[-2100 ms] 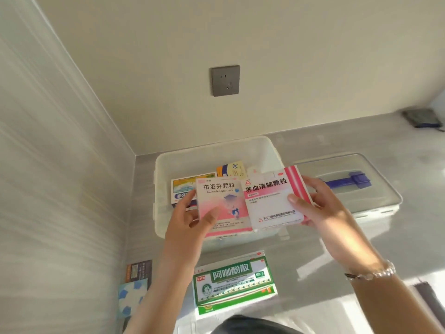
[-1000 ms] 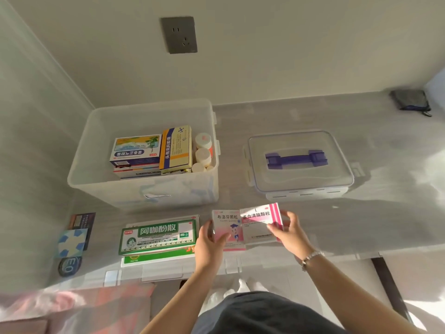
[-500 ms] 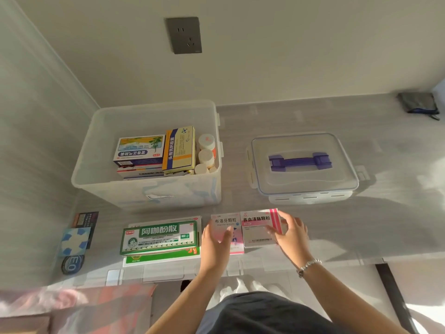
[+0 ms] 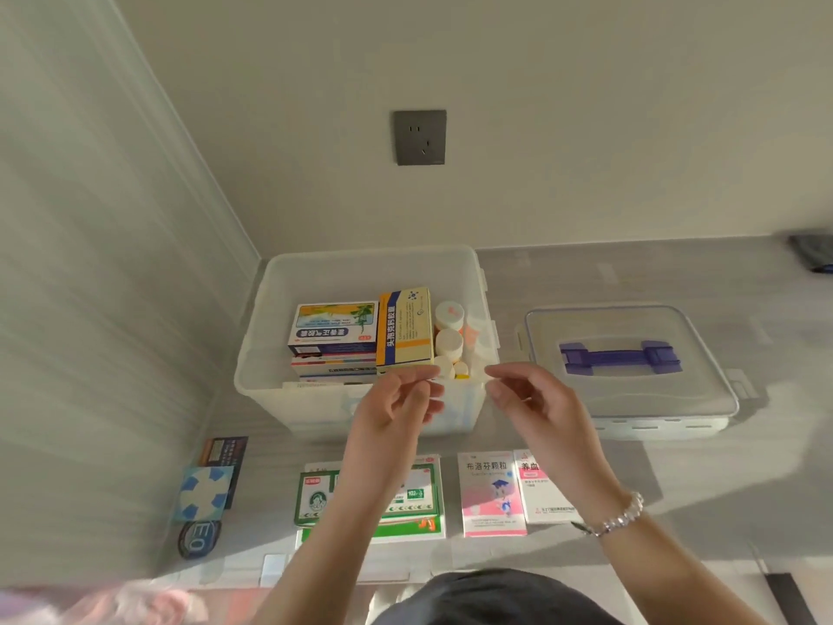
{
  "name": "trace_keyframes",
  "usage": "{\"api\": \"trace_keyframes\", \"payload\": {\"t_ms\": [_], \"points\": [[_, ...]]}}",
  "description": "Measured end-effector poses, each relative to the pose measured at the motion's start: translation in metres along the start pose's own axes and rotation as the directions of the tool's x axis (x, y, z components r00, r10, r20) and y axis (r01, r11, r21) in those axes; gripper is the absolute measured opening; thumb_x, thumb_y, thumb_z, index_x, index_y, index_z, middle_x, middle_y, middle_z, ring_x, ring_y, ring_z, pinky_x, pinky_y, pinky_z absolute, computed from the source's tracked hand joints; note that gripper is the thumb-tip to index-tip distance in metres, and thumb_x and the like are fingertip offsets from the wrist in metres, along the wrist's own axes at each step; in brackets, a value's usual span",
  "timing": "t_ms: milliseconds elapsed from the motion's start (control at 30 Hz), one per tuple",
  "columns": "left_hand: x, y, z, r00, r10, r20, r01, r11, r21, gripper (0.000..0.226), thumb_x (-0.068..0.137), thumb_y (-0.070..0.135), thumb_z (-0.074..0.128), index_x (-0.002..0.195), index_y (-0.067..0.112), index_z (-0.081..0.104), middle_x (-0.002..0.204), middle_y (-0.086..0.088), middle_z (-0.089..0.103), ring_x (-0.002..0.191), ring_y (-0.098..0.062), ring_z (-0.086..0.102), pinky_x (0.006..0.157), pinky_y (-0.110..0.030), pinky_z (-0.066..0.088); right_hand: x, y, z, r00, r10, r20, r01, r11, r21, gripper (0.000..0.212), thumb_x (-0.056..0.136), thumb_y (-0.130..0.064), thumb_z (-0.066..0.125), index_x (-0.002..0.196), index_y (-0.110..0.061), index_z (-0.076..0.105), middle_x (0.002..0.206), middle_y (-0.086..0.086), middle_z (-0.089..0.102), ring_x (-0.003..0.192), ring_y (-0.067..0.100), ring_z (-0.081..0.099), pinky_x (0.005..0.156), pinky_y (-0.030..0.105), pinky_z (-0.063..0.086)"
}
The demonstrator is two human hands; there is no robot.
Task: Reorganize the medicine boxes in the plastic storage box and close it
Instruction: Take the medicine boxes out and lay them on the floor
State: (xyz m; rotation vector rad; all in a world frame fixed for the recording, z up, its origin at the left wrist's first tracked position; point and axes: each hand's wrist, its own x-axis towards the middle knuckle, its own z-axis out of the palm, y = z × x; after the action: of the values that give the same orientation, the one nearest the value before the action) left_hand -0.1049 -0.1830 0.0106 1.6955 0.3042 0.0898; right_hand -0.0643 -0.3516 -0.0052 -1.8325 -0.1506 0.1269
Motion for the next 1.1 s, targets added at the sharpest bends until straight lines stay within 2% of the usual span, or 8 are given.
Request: {"api": "trace_keyframes", "payload": {"t_ms": [167,400,500,600,700,867,1000,1100], "points": [[0.035,0.003,-0.042,0.999,0.037,0.012,-0.037,0.999,0.034,0.022,0.093,0.010,0.047,0.098,0.024,0.064,0.089,0.006,0.070,0.075,-0.001,0.067,0.067,-0.011,0.050,0.026,-0.025,0.043,0.998,-0.064,0.014,0.065,0.997,-0.036,0.017,0.081,-0.028,0.065,0.098,-0.025,0.067,0.074,-0.007,0.065,0.067,0.005,0.059,0.066,0.019,0.049],[0.103,-0.013,-0.082,0.975,-0.175,0.135,0.135,0.956,0.261,0.016,0.095,0.027,0.045,0.103,0.024,0.059,0.098,0.005,0.066,0.086,-0.006,0.064,0.078,-0.023,0.054,0.080,-0.024,0.085,0.999,0.026,0.023,-0.019,0.967,-0.253,0.020,0.082,-0.034,0.065,0.101,-0.028,0.063,0.080,-0.010,0.065,0.070,0.002,0.059,0.059,0.006,0.043],[0.134,-0.022,-0.086,0.957,-0.232,0.174,0.130,0.879,0.458,0.021,0.095,0.035,0.040,0.104,0.025,0.056,0.105,0.005,0.062,0.094,-0.010,0.058,0.086,-0.030,0.047,0.107,-0.017,0.095,0.987,0.149,0.054,-0.118,0.920,-0.373,0.033,0.082,-0.040,0.063,0.111,-0.026,0.059,0.090,-0.010,0.064,0.075,0.005,0.059,0.056,0.011,0.040],[0.161,-0.035,-0.087,0.954,-0.256,0.155,0.127,0.815,0.566,0.041,0.095,0.039,0.040,0.126,0.016,0.052,0.128,-0.002,0.055,0.113,-0.017,0.052,0.096,-0.036,0.043,0.133,-0.006,0.106,0.956,0.285,0.069,-0.220,0.854,-0.472,0.053,0.081,-0.043,0.063,0.127,-0.018,0.050,0.118,0.002,0.058,0.093,0.015,0.058,0.070,0.021,0.044],[0.184,-0.045,-0.088,0.961,-0.245,0.125,0.114,0.769,0.629,0.045,0.094,0.041,0.042,0.129,0.013,0.049,0.138,-0.009,0.046,0.126,-0.026,0.043,0.105,-0.043,0.036,0.157,0.002,0.115,0.913,0.395,0.100,-0.262,0.758,-0.598,0.068,0.081,-0.042,0.064,0.136,-0.012,0.038,0.136,0.012,0.046,0.114,0.025,0.054,0.088,0.031,0.049],[0.211,-0.057,-0.092,0.964,-0.241,0.115,0.077,0.665,0.743,0.045,0.093,0.044,0.040,0.120,0.012,0.056,0.121,-0.010,0.060,0.110,-0.026,0.056,0.094,-0.045,0.047,0.178,0.009,0.125,0.897,0.441,0.023,-0.343,0.728,-0.594,0.066,0.079,-0.033,0.068,0.131,-0.010,0.036,0.124,0.015,0.056,0.105,0.028,0.060,0.074,0.030,0.051],[0.223,-0.067,-0.098,0.972,-0.218,0.093,0.054,0.587,0.808,0.049,0.091,0.048,0.044,0.131,0.018,0.050,0.131,-0.007,0.052,0.123,-0.028,0.043,0.096,-0.042,0.039,0.180,0.018,0.127,0.878,0.477,-0.034,-0.405,0.704,-0.583,0.066,0.074,-0.032,0.074,0.126,-0.009,0.040,0.120,0.013,0.058,0.103,0.027,0.060,0.078,0.032,0.053],[0.229,-0.069,-0.101,0.971,-0.219,0.100,0.052,0.596,0.801,0.043,0.090,0.046,0.048,0.121,0.017,0.059,0.125,-0.009,0.055,0.120,-0.029,0.042,0.088,-0.038,0.037,0.181,0.019,0.127,0.870,0.492,-0.034,-0.427,0.716,-0.553,0.062,0.072,-0.031,0.076,0.121,-0.010,0.043,0.116,0.011,0.061,0.100,0.024,0.062,0.075,0.031,0.053]]}}
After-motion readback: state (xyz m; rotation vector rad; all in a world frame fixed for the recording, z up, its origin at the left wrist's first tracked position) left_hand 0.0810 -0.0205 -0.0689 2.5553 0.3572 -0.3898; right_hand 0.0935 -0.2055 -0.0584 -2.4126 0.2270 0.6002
